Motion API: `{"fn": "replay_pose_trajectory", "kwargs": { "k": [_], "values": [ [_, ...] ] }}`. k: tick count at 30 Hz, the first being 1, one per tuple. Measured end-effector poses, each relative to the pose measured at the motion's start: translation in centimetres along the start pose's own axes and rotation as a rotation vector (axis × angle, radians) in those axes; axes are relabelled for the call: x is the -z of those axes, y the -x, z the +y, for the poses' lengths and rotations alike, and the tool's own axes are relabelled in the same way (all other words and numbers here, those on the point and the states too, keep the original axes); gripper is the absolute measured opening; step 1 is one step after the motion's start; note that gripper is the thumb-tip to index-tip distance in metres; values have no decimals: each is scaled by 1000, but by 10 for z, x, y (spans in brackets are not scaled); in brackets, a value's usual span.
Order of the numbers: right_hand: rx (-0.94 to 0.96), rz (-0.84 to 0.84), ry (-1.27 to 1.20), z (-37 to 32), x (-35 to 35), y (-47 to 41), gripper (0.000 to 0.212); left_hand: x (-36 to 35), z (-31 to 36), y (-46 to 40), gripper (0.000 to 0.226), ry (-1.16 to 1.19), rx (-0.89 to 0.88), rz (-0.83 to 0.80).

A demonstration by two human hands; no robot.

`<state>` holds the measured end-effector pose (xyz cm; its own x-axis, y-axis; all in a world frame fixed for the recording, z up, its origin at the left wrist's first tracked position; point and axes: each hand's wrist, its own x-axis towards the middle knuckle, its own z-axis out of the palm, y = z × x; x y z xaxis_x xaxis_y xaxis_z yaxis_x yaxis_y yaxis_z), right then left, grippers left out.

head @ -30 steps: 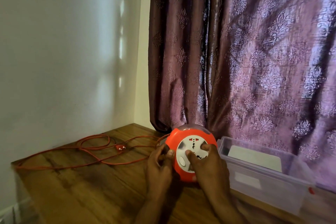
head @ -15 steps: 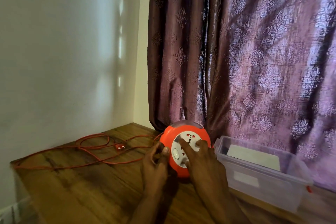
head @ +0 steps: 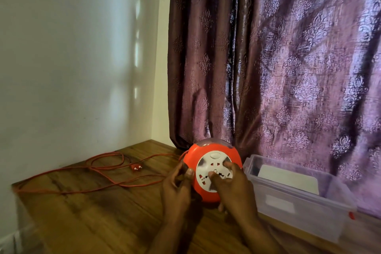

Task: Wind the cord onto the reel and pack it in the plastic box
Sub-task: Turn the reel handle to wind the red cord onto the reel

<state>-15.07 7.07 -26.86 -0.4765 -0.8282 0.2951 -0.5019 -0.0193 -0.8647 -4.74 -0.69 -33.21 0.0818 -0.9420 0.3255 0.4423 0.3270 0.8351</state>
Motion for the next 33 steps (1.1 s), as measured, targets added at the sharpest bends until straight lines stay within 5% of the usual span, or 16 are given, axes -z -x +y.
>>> {"fn": "replay_pose_trajectory", "kwargs": {
  "k": [3, 7, 9, 14, 17, 25, 30, 33],
  "values": [
    [-70, -72, -177, -2, -4, 3, 56, 0, -1, -1, 49, 32, 13, 9],
    [198, 96, 450, -1, 2, 2, 54, -1, -3, -3, 45, 57, 29, 53],
    [353, 37, 686, -3, 5, 3, 59, -1, -5, -4, 52, 68, 31, 59],
    [395, -88, 815, -1, 4, 4, 67, -1, -6, -5, 41, 72, 24, 39],
    [382, -45, 819, 2, 4, 2, 62, -2, -6, -4, 61, 53, 12, 10],
    [47, 149, 330, -1, 5, 4, 56, -7, -7, 1, 51, -28, -86, -47],
    [-167, 27, -282, -7, 0, 3, 45, -2, -7, -3, 61, 62, -38, -13],
    [1, 107, 25, -4, 2, 2, 43, -2, -7, -3, 40, 77, 1, 28]
  ]
}}
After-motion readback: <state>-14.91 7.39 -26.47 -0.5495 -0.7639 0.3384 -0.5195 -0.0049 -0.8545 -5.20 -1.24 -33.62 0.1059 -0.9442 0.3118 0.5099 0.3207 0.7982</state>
